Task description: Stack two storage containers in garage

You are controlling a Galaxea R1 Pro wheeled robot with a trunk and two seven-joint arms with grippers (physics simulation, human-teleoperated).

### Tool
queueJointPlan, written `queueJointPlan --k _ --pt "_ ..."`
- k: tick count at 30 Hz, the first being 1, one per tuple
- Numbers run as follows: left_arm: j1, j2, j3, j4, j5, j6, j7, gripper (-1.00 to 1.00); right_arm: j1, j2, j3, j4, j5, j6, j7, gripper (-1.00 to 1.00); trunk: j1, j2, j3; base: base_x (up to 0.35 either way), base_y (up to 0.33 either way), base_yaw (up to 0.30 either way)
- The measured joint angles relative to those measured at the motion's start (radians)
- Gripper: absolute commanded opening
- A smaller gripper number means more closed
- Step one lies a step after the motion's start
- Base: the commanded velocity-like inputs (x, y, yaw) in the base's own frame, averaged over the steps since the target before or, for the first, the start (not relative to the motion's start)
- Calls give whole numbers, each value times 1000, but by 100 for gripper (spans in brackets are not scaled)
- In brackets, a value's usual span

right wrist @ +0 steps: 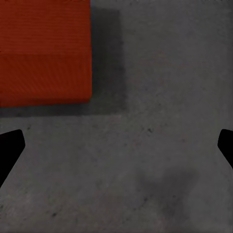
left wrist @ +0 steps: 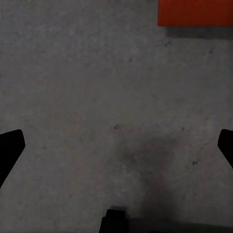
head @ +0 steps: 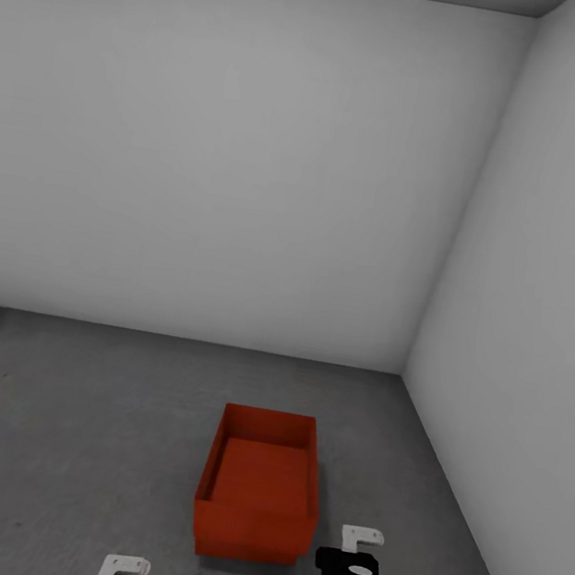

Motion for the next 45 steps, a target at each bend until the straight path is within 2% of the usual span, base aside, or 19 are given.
queueJointPlan --k 8,15,26,35,41,45 --pt "0 0 0 0 0 0 0 100 0 0 0 0 4 1 0 100 0 0 0 0 0 0" --pt "0 0 0 0 0 0 0 100 52 -4 0 13 6 14 -2 100 0 0 0 0 0 0" --pt "-1 0 0 0 0 0 0 100 63 -5 0 15 5 15 -4 100 0 0 1 0 0 0" --pt "-1 0 0 0 0 0 0 100 113 -2 1 15 3 8 -8 100 0 0 12 0 0 0" --pt "0 0 0 0 0 0 0 100 124 -1 1 15 3 13 -8 100 0 0 21 0 0 0" --pt "0 0 0 0 0 0 0 100 167 0 2 15 4 9 -8 100 0 0 27 0 0 0"
